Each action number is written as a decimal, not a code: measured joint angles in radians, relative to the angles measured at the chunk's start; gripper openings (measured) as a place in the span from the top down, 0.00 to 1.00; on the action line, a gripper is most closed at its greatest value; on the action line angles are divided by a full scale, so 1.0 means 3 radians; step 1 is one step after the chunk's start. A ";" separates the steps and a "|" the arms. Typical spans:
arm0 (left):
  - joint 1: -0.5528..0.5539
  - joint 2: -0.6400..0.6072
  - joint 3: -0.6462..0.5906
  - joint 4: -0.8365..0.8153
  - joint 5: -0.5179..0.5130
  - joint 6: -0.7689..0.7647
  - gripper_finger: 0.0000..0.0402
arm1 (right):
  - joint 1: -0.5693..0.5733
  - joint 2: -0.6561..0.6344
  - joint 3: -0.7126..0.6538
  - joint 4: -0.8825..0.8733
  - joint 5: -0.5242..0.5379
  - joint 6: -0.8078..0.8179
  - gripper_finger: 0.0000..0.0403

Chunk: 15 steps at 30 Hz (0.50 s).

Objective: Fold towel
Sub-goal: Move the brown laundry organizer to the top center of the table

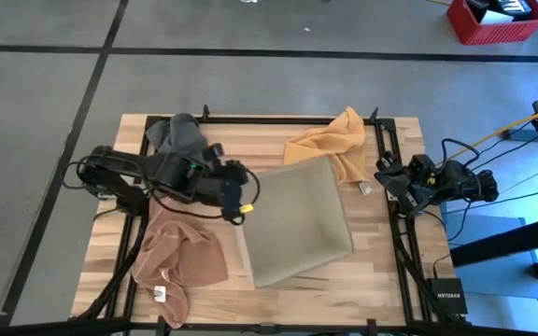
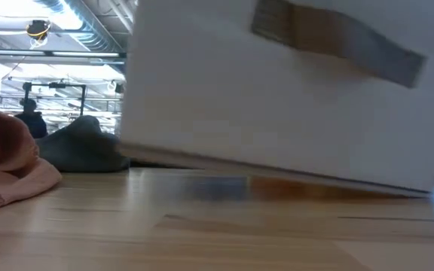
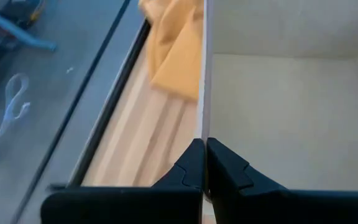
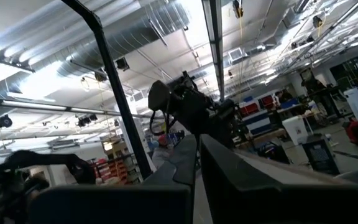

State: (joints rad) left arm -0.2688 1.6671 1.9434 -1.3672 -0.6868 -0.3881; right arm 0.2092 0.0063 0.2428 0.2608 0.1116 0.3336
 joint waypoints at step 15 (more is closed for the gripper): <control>0.0789 -0.0102 -0.0234 -0.0240 -0.0284 0.0476 1.00 | 0.0000 0.0009 -0.0025 -0.0532 0.0282 -0.0102 0.94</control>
State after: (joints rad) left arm -0.0319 1.6363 1.8733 -1.4393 -0.7720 -0.2451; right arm 0.2092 0.0090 0.2352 0.1014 0.1961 0.3030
